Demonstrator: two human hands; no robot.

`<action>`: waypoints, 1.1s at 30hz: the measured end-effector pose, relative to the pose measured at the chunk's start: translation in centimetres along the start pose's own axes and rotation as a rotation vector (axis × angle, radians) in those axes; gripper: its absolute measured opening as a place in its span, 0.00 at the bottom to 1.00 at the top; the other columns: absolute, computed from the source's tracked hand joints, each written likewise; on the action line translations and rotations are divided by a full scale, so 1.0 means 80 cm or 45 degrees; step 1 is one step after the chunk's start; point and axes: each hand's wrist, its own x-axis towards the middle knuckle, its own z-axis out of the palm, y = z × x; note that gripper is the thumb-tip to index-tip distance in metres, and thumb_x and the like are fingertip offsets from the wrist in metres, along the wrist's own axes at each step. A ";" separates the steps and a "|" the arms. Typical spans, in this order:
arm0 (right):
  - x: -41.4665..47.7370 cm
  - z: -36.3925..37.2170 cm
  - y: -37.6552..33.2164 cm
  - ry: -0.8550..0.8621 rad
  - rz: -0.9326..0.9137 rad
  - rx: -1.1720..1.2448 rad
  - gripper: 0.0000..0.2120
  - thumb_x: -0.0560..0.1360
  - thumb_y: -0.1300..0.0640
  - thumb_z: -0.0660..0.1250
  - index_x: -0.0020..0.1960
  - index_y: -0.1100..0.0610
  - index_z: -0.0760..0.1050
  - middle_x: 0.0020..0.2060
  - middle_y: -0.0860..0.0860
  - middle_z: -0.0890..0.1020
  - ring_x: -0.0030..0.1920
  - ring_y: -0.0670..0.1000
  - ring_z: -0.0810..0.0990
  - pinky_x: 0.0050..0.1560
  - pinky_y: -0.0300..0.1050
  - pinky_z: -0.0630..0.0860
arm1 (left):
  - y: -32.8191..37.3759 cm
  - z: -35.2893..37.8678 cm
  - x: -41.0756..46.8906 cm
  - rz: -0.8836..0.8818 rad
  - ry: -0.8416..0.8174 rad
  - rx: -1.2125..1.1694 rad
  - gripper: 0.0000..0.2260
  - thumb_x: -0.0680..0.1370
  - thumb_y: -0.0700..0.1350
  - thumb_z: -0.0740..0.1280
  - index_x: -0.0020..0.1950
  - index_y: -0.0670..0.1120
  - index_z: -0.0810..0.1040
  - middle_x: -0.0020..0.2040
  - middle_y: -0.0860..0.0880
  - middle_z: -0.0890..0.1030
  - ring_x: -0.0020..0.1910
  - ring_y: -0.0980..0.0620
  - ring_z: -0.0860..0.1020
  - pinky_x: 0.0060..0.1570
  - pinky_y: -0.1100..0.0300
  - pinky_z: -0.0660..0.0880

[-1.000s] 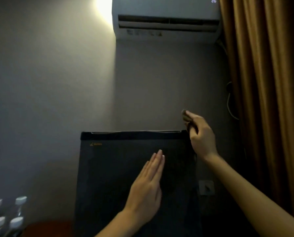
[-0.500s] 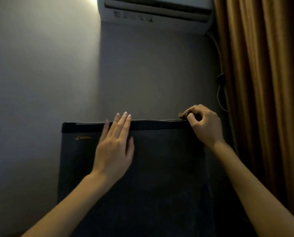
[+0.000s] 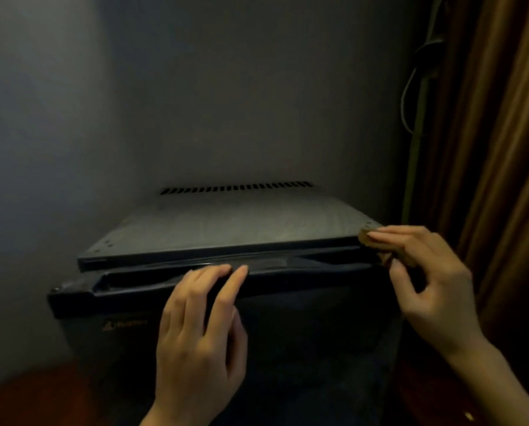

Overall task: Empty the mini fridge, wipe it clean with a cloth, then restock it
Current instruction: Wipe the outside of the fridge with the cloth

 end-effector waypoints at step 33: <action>0.027 0.219 -0.339 -0.366 0.019 0.004 0.22 0.71 0.55 0.59 0.63 0.53 0.78 0.61 0.47 0.80 0.65 0.45 0.75 0.67 0.42 0.70 | -0.168 -0.101 -0.023 -0.529 -0.317 -0.543 0.25 0.83 0.55 0.45 0.79 0.48 0.51 0.79 0.55 0.55 0.76 0.53 0.58 0.70 0.71 0.56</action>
